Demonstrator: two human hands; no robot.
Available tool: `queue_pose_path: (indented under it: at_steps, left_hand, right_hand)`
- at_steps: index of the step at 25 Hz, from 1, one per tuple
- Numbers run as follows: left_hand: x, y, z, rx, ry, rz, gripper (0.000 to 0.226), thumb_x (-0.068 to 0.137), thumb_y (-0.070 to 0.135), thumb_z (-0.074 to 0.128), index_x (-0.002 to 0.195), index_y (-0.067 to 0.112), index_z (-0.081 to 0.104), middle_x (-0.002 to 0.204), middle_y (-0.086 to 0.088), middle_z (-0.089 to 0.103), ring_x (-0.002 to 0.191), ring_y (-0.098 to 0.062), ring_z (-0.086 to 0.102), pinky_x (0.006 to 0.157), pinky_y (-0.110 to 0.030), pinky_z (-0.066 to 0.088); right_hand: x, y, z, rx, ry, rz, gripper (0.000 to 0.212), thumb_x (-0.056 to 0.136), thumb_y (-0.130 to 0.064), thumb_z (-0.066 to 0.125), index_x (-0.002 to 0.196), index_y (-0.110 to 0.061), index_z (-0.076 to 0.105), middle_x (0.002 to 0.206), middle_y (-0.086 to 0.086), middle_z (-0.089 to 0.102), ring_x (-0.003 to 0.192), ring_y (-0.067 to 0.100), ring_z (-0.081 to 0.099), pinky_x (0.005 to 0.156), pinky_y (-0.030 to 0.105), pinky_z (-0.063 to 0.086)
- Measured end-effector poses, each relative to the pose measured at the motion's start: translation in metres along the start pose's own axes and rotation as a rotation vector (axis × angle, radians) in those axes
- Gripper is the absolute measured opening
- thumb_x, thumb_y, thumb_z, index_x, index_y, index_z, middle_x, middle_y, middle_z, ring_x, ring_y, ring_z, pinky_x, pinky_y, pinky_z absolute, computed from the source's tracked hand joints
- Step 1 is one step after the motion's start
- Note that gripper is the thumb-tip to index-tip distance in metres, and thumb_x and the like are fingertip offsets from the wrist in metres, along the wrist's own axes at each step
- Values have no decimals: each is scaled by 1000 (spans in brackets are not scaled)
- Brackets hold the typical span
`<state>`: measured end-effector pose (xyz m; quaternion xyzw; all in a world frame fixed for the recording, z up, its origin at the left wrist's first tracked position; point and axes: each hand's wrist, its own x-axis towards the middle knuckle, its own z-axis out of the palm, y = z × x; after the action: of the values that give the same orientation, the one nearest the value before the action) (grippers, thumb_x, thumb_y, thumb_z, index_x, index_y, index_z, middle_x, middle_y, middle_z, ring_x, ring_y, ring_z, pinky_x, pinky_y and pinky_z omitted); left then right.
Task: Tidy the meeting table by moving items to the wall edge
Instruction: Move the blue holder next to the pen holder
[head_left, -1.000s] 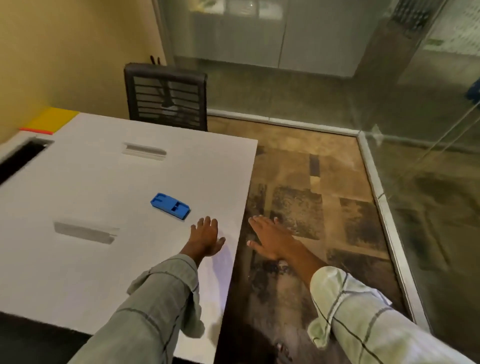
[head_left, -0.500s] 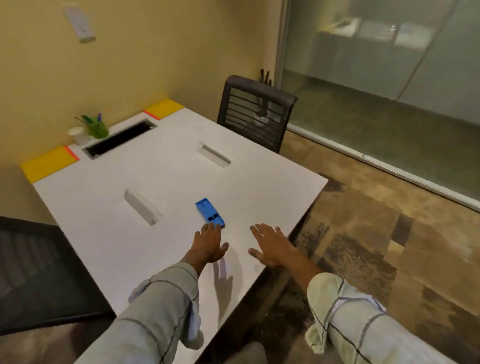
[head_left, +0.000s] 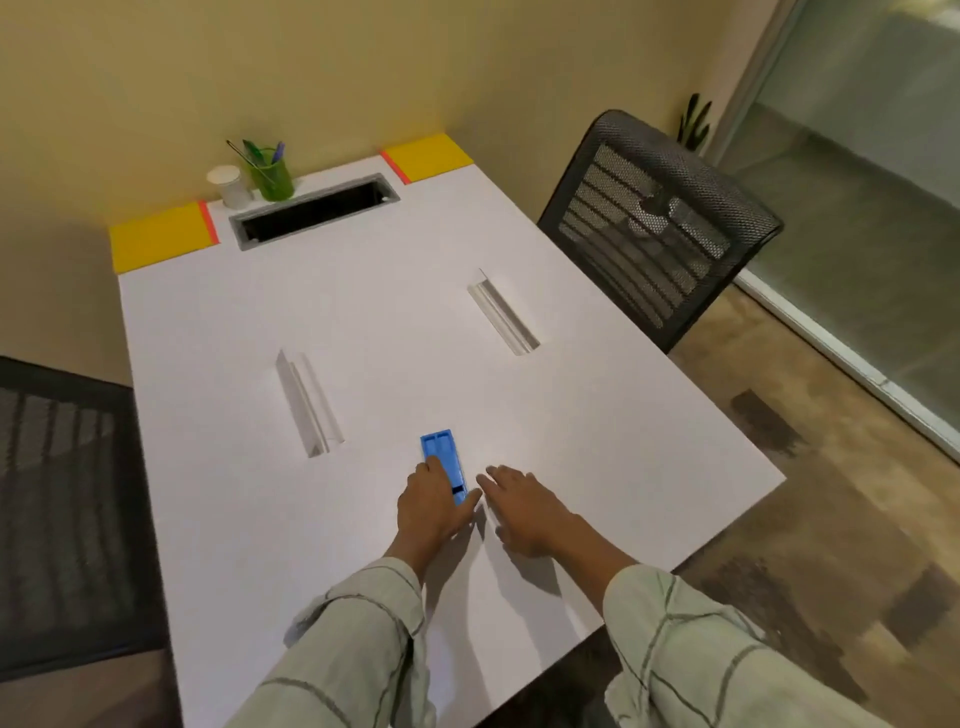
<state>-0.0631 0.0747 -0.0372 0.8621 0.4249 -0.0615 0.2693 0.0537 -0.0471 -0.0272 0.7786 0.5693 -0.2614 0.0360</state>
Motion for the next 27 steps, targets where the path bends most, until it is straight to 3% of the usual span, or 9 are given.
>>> queue_pose_path:
  at_steps: [4, 7, 11, 15, 19, 22, 27]
  left_hand:
    - [20, 13, 5, -150, 33, -158, 72, 72, 44, 76, 123, 7, 41, 106, -5, 54, 100, -27, 59, 70, -30, 48]
    - [27, 17, 3, -201, 47, -147, 57, 68, 31, 78, 111, 11, 45, 100, -3, 54, 95, -26, 58, 64, -26, 41]
    - [33, 36, -14, -246, 106, 10, 79, 73, 33, 83, 136, 6, 45, 125, -7, 59, 112, -24, 57, 90, -30, 50]
    - [36, 89, -30, -171, 217, 210, 62, 73, 23, 80, 127, 9, 53, 116, -8, 63, 97, -19, 58, 81, -23, 47]
    - [38, 154, -31, -28, 272, 427, 50, 79, 19, 70, 126, 10, 54, 117, -7, 62, 96, -22, 60, 81, -19, 44]
    - [46, 196, -25, 116, 322, 568, 50, 86, 20, 68, 132, 6, 53, 126, -12, 62, 103, -24, 62, 91, -27, 51]
    - [61, 267, -19, 353, 396, 691, 61, 81, 25, 77, 133, 2, 55, 133, -18, 60, 113, -32, 63, 98, -42, 52]
  right_hand:
    - [19, 38, -13, -6, -19, -62, 77, 98, -26, 55, 157, -18, 7, 166, 7, 5, 152, 26, 8, 124, 42, 13]
    - [29, 59, -25, 6, 19, -96, 79, 97, -26, 56, 157, -17, 5, 166, 6, 3, 152, 26, 8, 124, 40, 13]
    - [43, 88, -55, 33, 197, -151, 92, 91, -35, 67, 157, -19, 4, 166, 2, 2, 153, 24, 7, 123, 37, 10]
    - [43, 129, -92, -24, 248, -273, 96, 83, -34, 76, 156, -14, 16, 164, 7, 17, 150, 27, 17, 122, 41, 19]
    - [25, 179, -125, 32, 297, -313, 77, 89, -30, 69, 152, -17, 28, 155, 4, 34, 136, 24, 39, 109, 37, 42]
    - [8, 220, -151, 40, 327, -324, 65, 92, -33, 67, 147, -19, 36, 147, 4, 43, 127, 22, 49, 106, 35, 45]
    - [-30, 282, -183, -35, 409, -265, 64, 92, -35, 65, 147, -18, 36, 146, 4, 45, 129, 22, 46, 107, 37, 45]
